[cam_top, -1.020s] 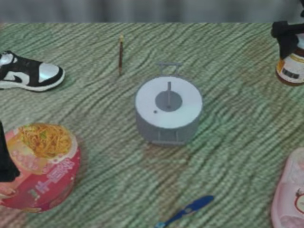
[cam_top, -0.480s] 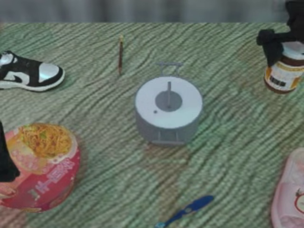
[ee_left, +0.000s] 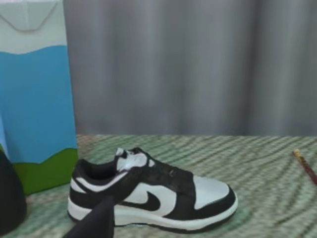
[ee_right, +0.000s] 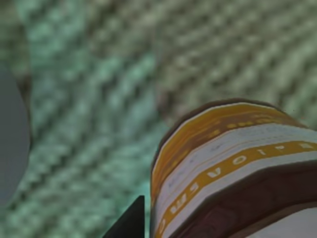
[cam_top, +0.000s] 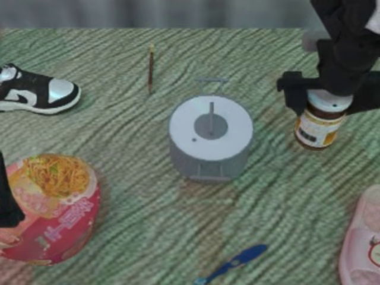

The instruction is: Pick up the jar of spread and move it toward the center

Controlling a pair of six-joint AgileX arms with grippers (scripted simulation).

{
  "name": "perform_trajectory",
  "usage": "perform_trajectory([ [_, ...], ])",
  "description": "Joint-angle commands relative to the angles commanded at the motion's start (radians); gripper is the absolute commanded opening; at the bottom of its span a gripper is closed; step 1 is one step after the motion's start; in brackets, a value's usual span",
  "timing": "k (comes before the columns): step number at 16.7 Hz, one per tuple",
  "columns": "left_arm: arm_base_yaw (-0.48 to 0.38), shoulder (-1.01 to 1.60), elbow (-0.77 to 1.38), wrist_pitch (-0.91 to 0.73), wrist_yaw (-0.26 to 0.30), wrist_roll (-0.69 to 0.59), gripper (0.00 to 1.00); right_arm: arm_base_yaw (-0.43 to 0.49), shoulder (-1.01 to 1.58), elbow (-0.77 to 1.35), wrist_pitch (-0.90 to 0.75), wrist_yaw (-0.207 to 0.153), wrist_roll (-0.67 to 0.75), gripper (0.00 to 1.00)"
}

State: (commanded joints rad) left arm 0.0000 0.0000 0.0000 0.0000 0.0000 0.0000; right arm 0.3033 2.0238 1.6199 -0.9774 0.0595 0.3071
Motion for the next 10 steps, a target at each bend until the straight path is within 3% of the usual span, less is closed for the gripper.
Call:
perform_trajectory([
  [5, 0.000, 0.000, 0.000, 0.000, 0.000, 0.000, 1.00, -0.003, 0.006, -0.002, 0.002, -0.003, 0.001, 0.00],
  [10, 0.000, 0.000, 0.000, 0.000, 0.000, 0.000, 1.00, -0.003, 0.049, -0.075, 0.127, -0.001, 0.001, 0.00],
])
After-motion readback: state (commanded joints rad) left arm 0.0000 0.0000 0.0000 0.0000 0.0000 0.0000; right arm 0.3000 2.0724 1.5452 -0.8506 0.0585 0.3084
